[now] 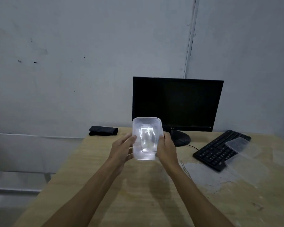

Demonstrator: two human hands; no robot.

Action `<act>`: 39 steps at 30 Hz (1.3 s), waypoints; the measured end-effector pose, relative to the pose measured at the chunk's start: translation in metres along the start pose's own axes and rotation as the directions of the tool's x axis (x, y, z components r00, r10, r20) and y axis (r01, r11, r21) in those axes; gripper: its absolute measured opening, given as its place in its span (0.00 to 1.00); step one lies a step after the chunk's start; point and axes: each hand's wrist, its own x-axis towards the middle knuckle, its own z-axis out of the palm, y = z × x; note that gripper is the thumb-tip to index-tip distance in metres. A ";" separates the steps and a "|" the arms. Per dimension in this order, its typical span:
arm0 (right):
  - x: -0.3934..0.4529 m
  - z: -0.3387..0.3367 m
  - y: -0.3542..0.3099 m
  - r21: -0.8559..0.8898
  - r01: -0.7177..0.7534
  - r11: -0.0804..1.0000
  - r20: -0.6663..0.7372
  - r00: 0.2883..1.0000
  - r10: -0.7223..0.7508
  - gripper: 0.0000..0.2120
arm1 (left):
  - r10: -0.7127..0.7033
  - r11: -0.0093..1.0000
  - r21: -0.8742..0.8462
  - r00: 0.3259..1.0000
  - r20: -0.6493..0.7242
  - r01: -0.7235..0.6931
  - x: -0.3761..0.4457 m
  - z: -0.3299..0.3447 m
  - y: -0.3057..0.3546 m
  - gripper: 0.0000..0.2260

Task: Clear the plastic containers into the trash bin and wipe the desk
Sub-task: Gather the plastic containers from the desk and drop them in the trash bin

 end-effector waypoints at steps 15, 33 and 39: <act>-0.023 -0.002 -0.020 0.177 0.025 0.984 0.090 0.995 -0.042 0.27 | 0.067 0.997 0.042 0.986 -0.155 -0.061 0.016 0.026 0.041 0.26; -0.012 -0.034 -0.052 0.192 0.358 0.914 0.056 0.925 -0.375 0.14 | 0.244 0.955 0.117 0.946 0.215 -0.273 0.002 0.028 0.051 0.12; -0.009 -0.040 -0.052 0.152 0.332 0.931 0.070 0.936 -0.345 0.07 | 0.223 0.963 0.109 0.954 0.199 -0.248 -0.001 0.026 0.052 0.15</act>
